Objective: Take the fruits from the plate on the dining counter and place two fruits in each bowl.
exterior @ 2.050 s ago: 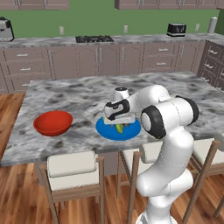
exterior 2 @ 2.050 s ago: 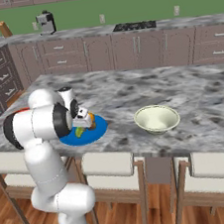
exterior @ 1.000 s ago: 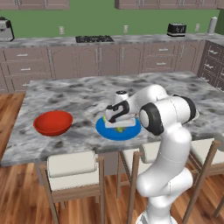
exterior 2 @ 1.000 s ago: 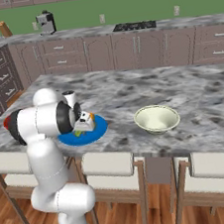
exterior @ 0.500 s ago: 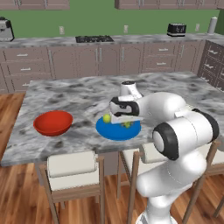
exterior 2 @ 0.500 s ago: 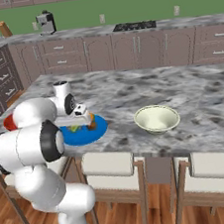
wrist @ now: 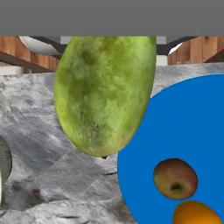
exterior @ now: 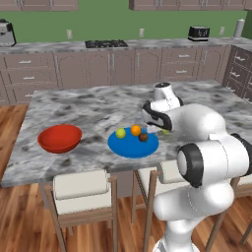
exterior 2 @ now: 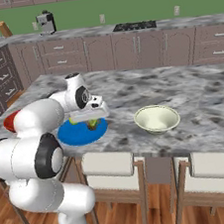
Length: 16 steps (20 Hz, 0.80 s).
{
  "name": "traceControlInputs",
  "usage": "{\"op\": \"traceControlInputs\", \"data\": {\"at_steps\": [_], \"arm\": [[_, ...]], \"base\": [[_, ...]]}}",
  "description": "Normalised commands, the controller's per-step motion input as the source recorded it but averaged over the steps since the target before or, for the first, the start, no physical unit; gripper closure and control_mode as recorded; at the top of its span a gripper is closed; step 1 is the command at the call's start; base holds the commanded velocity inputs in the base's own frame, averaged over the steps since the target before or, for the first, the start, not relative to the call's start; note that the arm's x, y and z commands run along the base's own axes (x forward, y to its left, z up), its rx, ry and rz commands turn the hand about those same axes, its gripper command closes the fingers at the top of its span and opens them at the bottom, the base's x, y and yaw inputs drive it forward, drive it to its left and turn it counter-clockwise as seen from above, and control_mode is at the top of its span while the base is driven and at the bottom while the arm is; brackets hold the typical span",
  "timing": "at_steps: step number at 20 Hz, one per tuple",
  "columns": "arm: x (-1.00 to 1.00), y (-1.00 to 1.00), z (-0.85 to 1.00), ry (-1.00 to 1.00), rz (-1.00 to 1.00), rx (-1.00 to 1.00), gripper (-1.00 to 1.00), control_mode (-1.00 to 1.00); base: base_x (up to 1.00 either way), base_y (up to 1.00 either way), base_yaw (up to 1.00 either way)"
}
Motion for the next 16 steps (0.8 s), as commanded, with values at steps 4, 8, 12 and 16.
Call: {"op": "traceControlInputs", "data": {"at_steps": [4, 8, 12, 16], "arm": [[0.27, -1.0, 0.24, 0.1, 0.03, 0.35, 1.0, -1.0], [0.34, -1.0, 0.25, 0.0, 0.11, 0.25, 1.0, -1.0], [0.14, -1.0, -0.18, -0.01, 0.06, 0.08, 1.0, -1.0], [0.02, -0.75, -0.22, -0.13, 0.0, -0.06, 1.0, -1.0]], "base": [[0.0, 0.0, 0.0], [0.0, 0.0, 0.0], [0.0, 0.0, 0.0], [0.0, 0.0, 0.0]]}}
